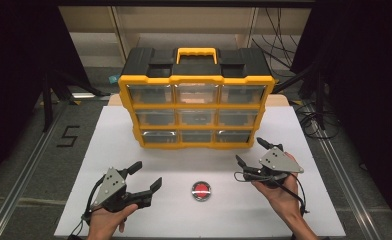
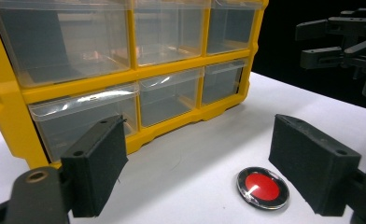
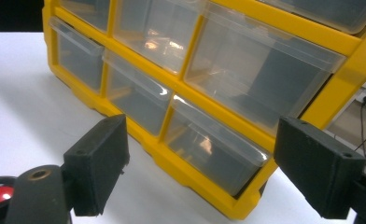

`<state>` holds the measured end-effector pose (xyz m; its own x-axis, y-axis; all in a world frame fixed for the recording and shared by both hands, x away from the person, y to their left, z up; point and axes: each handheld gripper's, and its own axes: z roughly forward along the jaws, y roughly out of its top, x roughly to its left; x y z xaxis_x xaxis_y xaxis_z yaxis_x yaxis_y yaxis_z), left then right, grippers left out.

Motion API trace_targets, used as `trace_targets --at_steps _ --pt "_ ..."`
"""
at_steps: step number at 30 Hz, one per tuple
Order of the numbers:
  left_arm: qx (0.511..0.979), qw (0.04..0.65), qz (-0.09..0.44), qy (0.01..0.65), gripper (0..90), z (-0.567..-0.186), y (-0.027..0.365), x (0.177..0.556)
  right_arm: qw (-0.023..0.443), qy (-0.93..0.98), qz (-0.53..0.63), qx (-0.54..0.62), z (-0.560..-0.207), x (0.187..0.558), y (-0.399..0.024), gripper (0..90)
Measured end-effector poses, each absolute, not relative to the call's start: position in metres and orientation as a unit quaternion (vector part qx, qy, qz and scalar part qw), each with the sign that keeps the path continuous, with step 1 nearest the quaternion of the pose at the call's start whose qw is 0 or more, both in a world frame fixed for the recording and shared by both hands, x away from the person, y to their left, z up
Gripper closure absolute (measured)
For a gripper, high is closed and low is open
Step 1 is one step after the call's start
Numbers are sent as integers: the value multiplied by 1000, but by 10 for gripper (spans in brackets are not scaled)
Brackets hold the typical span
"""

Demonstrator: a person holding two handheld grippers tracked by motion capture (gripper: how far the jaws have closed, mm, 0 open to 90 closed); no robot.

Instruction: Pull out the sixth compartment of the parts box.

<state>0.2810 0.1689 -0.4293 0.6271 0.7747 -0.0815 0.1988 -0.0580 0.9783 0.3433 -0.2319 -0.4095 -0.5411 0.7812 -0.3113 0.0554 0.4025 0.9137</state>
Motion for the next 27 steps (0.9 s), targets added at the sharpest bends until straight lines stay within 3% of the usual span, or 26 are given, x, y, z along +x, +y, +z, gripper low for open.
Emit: trace_targets --at_steps 27 --pt "685 587 245 356 189 -430 169 281 441 735 440 267 -401 375 -225 202"
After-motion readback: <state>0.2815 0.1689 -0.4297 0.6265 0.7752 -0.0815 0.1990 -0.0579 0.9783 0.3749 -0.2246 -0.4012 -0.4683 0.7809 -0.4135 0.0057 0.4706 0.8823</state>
